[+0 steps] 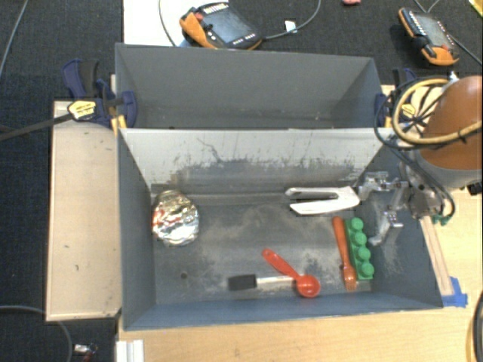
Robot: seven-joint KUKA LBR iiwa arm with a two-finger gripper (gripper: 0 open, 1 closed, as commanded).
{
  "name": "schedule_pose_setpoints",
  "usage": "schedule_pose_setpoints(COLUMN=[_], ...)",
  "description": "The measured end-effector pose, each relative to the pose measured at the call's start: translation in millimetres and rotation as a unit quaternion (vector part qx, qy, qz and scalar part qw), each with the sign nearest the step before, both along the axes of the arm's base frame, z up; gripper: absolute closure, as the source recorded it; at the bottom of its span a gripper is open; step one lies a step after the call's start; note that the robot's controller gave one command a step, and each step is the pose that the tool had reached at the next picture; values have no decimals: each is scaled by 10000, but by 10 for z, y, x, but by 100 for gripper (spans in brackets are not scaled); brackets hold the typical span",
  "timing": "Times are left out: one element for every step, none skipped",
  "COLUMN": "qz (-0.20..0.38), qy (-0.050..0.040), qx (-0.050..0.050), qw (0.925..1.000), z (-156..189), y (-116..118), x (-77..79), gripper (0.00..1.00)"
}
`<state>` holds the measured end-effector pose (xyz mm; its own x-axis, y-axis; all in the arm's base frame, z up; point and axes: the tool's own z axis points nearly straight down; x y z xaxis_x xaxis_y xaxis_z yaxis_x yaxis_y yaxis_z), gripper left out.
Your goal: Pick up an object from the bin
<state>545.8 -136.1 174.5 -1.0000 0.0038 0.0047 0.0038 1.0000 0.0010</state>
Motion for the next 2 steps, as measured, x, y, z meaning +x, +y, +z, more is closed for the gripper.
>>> schedule_pose_setpoints(qz=[32, 2866], qy=[-41, -34], qx=[-9, -4], qw=[10000, 9580], z=[45, -969], y=[6, -60], x=[20, -198], gripper=[0, 0])
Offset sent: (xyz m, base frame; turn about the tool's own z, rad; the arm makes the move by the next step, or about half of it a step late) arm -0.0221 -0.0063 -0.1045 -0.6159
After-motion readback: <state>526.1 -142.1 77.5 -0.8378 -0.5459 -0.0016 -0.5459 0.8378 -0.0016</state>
